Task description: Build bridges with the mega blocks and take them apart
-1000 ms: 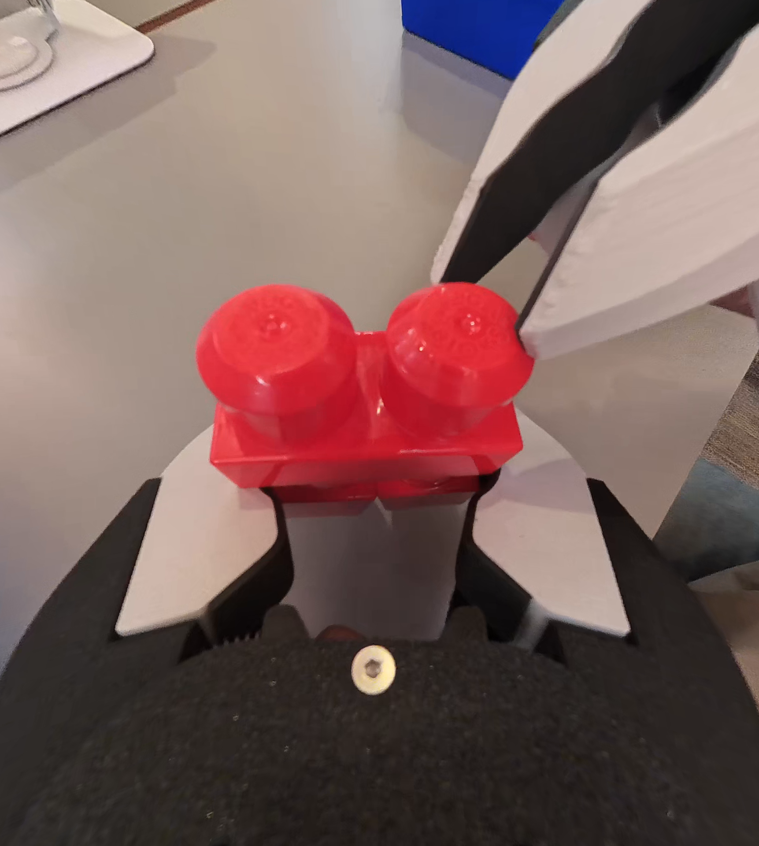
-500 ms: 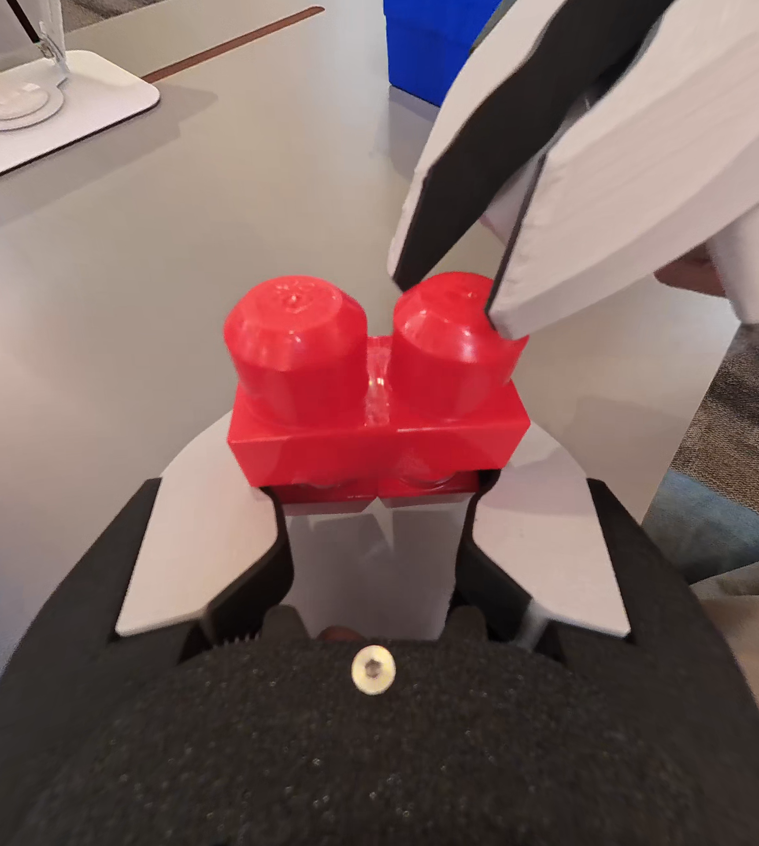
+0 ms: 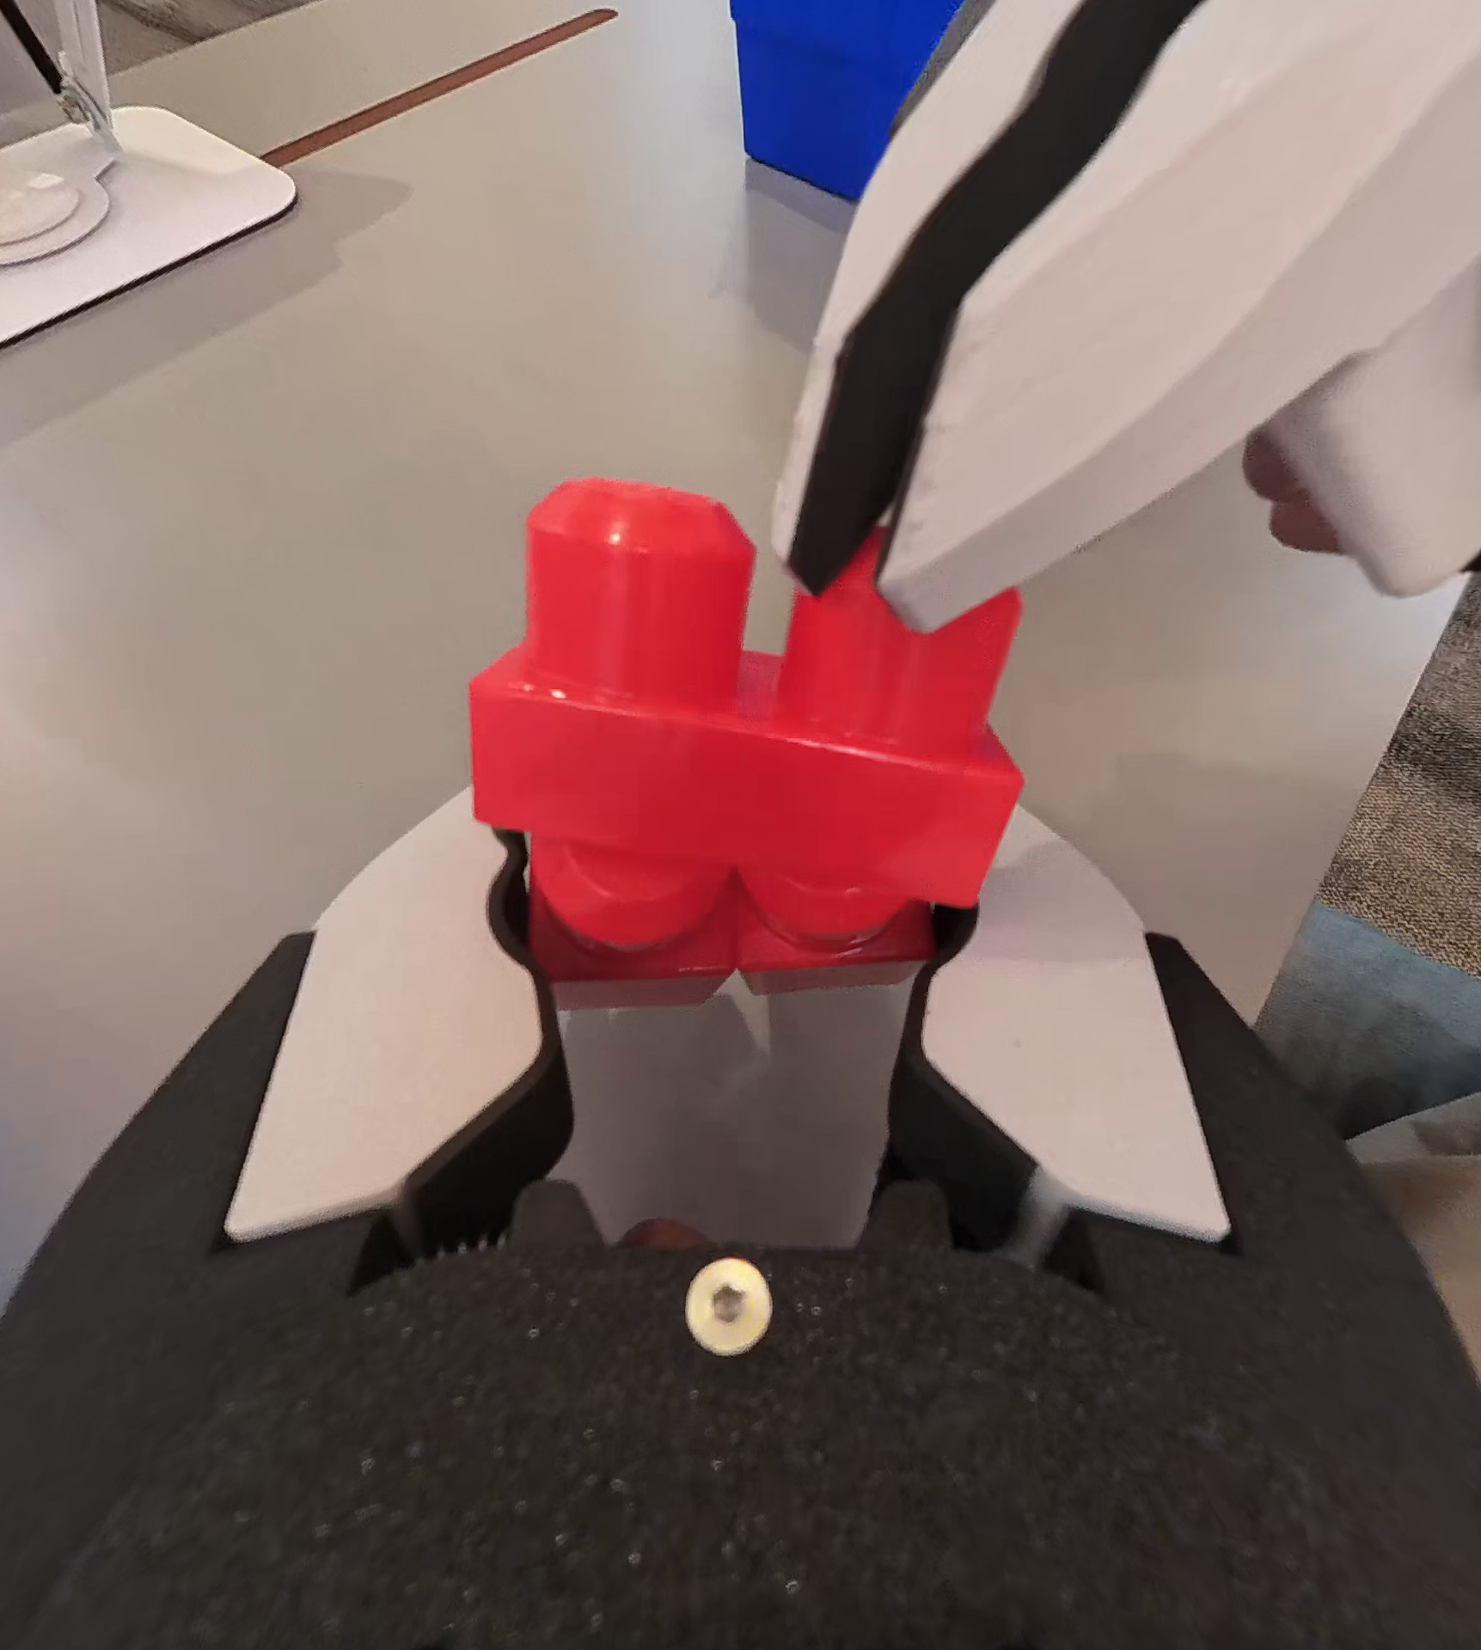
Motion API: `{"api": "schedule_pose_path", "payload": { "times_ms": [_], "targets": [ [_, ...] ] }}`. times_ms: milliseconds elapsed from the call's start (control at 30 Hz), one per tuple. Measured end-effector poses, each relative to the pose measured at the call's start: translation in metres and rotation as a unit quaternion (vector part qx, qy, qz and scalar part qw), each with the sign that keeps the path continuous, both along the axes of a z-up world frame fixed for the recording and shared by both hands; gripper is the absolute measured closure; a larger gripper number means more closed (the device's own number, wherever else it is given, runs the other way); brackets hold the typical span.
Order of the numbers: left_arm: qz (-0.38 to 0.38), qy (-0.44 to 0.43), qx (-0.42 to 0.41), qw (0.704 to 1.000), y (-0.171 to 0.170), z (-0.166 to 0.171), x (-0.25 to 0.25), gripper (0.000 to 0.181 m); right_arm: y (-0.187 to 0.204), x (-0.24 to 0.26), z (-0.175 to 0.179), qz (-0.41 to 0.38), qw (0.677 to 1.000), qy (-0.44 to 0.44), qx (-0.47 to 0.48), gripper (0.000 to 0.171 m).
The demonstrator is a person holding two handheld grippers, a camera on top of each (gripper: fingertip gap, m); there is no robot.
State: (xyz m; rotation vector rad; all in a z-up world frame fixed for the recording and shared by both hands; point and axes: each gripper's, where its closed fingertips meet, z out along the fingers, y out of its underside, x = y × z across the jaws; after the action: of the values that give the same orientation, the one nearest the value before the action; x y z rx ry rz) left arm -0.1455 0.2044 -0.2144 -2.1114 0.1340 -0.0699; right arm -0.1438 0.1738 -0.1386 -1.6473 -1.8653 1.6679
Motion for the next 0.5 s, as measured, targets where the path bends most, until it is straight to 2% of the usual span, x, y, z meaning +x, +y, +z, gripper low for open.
{"api": "schedule_pose_path", "payload": {
  "times_ms": [100, 500],
  "targets": [
    [-0.004, 0.005, -0.012, 1.000, 0.000, -0.004, 0.002, 0.093, 0.000, -0.001, -0.009, 0.005, 1.000, -0.005, 0.006, 0.168],
    [-0.004, 0.008, -0.030, 1.000, 0.000, -0.015, 0.003, 0.093, 0.003, -0.003, -0.035, 0.024, 0.999, -0.042, 0.025, 0.171]
  ]
}}
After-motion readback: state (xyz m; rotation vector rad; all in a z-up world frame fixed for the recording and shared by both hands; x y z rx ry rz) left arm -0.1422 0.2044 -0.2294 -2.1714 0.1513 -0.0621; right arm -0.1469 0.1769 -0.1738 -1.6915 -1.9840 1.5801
